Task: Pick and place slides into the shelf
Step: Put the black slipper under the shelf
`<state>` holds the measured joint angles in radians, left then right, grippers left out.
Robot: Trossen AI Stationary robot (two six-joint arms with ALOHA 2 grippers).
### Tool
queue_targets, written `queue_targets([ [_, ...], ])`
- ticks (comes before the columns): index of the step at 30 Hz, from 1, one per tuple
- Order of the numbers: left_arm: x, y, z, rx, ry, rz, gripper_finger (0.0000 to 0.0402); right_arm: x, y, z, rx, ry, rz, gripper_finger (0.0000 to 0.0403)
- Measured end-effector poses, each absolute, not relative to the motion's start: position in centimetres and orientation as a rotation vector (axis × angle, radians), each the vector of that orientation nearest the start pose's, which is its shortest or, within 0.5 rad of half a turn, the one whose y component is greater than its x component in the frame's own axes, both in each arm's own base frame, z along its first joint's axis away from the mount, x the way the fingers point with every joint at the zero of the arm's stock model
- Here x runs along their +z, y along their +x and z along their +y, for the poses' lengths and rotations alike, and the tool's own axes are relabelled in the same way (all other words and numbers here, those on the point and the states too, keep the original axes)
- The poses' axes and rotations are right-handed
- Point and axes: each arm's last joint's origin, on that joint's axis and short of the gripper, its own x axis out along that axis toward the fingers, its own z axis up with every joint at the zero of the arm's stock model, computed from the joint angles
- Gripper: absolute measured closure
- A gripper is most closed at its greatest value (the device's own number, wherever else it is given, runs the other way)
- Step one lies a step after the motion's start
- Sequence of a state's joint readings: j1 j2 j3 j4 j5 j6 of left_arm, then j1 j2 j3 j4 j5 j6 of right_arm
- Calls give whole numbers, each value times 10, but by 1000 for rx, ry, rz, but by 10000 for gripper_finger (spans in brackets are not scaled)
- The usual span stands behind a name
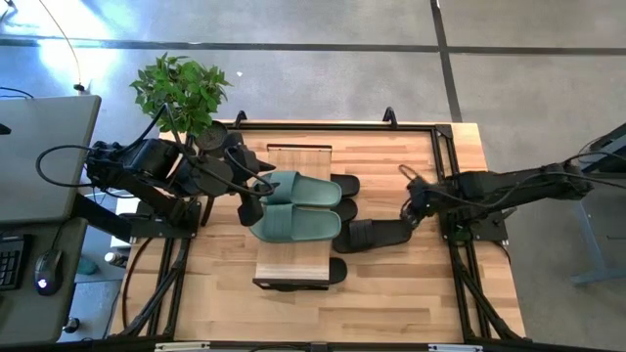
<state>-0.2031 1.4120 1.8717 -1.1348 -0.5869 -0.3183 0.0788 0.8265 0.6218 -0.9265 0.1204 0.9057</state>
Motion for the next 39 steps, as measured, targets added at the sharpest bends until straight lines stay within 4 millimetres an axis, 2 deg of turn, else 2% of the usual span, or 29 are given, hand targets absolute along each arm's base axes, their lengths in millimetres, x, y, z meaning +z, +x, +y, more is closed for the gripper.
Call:
queue_targets([
  [3,469,241,-33,463,-41,564,229,229,121,6,-652,773,1044,369],
  [6,468,240,-33,464,-34,578,229,229,112,6,-665,811,1110,397],
  [9,466,239,-33,466,-27,596,229,227,113,8,-626,814,1132,398],
  [19,463,237,-34,415,-46,642,229,223,118,10,-678,834,1136,403],
  [23,463,237,-34,415,-44,644,229,205,125,17,-587,981,1138,403],
  [28,463,237,-34,413,-36,647,229,172,116,25,-706,1050,1158,403],
  [31,463,236,-34,409,-36,656,229,172,117,29,-740,1063,1068,403],
  [33,462,236,-34,404,-35,664,229,170,113,30,-790,1047,1078,403],
  [39,462,236,-34,404,-33,666,229,166,117,31,-863,1053,1028,403],
])
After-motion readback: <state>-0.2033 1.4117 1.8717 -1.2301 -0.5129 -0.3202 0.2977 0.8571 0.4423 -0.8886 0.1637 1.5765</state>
